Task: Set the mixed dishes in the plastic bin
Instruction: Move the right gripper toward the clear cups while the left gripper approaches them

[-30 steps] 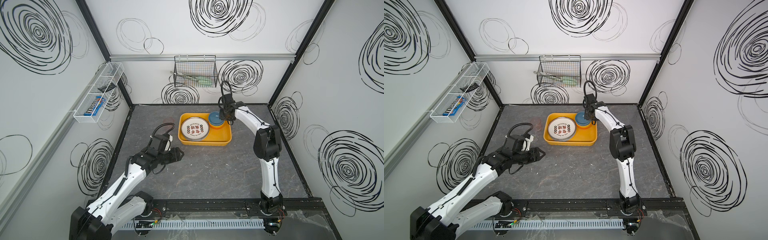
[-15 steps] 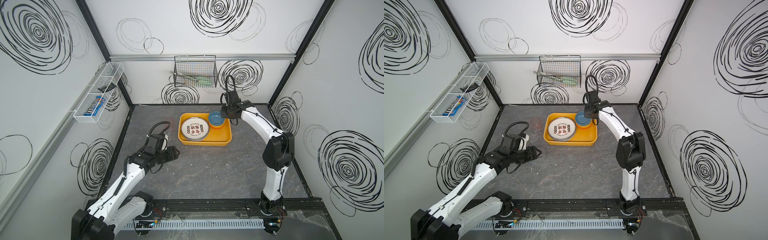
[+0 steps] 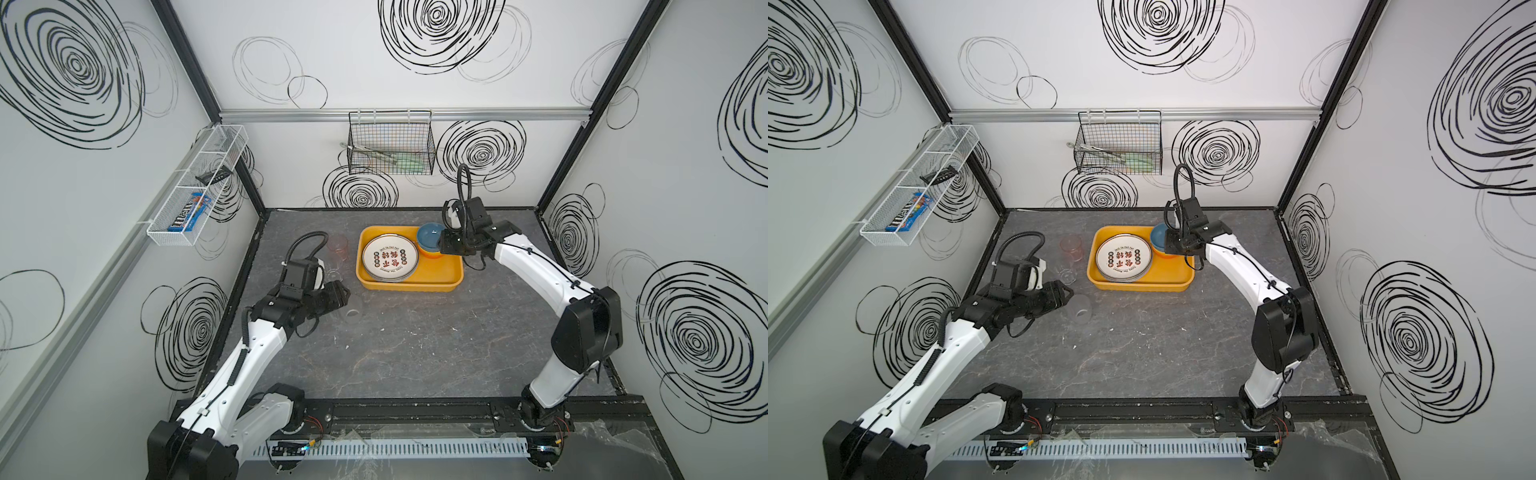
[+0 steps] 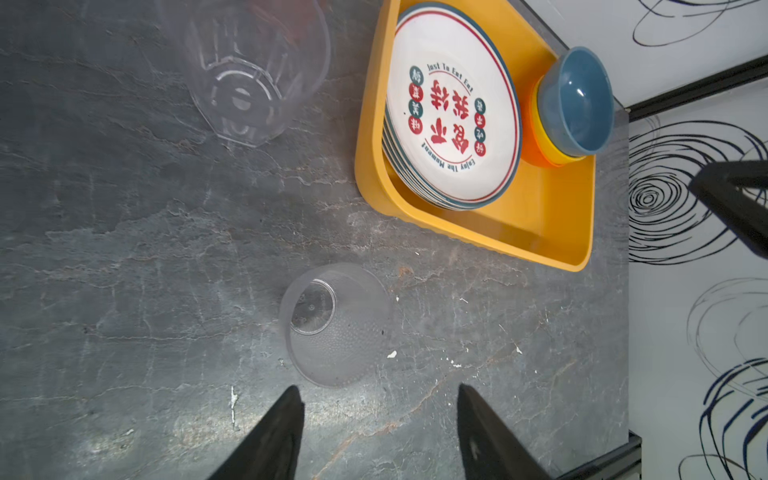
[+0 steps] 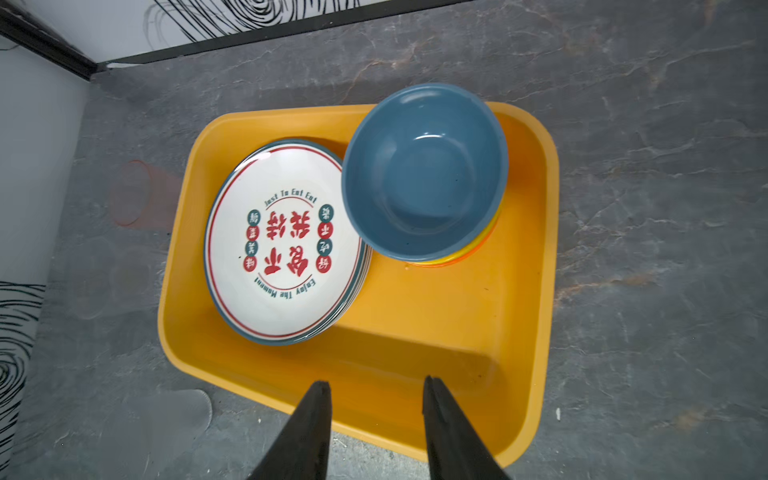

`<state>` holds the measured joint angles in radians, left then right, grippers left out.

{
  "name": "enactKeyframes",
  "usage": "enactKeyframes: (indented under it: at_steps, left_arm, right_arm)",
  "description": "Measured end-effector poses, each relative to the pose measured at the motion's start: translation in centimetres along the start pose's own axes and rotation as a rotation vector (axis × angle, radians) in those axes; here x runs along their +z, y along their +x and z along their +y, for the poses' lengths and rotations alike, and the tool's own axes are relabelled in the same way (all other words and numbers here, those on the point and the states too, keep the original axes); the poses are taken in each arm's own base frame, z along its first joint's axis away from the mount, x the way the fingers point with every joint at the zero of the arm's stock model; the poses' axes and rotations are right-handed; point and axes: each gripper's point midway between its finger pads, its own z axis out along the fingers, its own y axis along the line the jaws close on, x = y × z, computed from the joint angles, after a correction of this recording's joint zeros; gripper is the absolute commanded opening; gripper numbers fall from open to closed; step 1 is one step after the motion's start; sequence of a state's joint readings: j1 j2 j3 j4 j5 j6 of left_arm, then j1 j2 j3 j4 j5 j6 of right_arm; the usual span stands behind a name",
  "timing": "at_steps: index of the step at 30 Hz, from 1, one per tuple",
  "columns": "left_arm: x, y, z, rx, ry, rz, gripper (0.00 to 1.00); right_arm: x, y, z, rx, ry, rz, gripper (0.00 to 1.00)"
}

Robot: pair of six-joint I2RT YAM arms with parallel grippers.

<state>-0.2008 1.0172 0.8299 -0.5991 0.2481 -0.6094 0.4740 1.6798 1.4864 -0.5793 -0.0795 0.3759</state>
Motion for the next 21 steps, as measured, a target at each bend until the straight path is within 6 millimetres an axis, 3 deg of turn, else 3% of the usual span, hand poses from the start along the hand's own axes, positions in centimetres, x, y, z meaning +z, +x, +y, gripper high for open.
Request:
enactKeyframes:
  at_steps: [10,21]
  left_arm:
    - [0.7,-3.4,2.1,-0.069,-0.070,-0.040,0.62]
    - [1.9,-6.0,4.6,-0.133,-0.136,-0.064,0.59]
  right_arm:
    - [-1.4,3.4,6.5,-0.114,-0.265,0.020,0.56]
    - [-3.7,6.4,12.6,-0.239,-0.501,0.024,0.59]
